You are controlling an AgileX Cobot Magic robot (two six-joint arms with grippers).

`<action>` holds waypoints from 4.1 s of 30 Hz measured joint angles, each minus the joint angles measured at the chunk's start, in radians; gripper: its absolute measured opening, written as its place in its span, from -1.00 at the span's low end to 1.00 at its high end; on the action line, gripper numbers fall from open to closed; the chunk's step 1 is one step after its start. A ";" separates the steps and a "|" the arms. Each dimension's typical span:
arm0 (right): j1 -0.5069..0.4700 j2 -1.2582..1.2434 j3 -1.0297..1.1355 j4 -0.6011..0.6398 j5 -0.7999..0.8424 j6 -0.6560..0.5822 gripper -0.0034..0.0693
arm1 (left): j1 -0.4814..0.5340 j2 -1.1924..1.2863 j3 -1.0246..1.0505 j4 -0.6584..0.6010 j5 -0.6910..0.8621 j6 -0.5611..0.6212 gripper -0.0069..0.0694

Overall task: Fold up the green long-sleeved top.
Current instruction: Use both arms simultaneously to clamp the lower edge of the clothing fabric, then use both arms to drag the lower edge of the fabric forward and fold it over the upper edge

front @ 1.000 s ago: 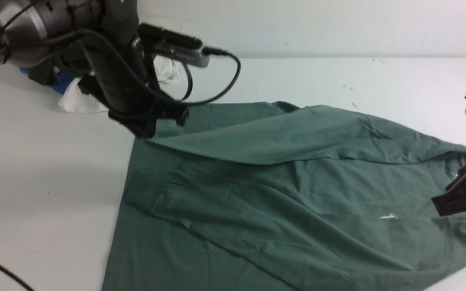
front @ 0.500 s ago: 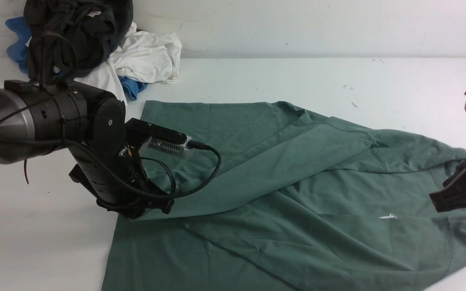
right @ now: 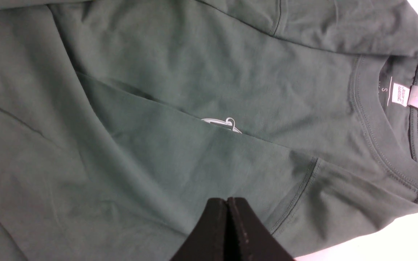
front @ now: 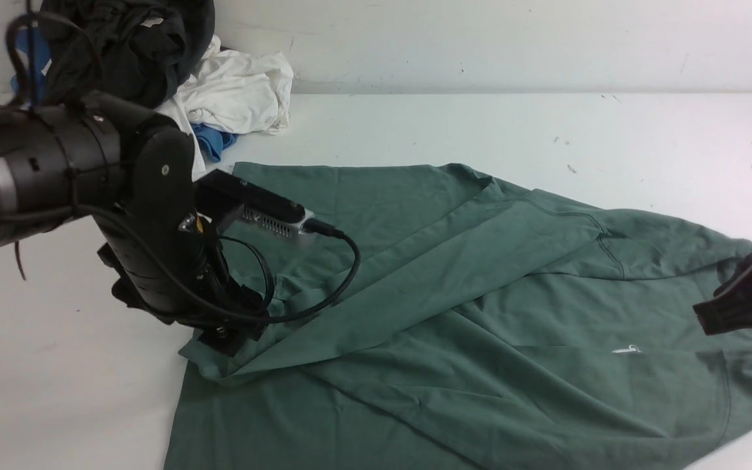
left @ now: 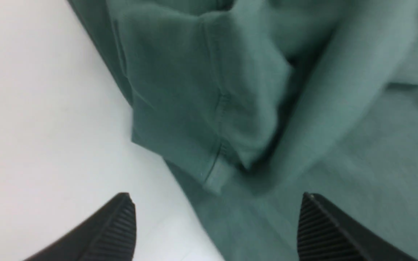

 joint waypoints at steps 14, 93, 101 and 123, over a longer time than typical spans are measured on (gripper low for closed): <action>0.000 0.000 -0.036 0.224 0.167 -0.168 -0.89 | -0.297 -0.085 0.311 0.030 0.072 0.201 0.62; 0.071 0.225 0.081 -0.239 -0.119 -0.370 -0.87 | -0.100 -0.198 0.241 0.194 0.057 0.141 -0.80; -0.048 0.364 -0.238 -0.083 -0.050 -0.530 -0.87 | -0.024 -0.122 -0.080 0.284 0.084 0.170 -0.78; -0.121 0.883 -0.985 0.022 0.114 -0.701 -0.87 | 0.143 0.400 -0.807 0.291 0.061 0.355 -0.78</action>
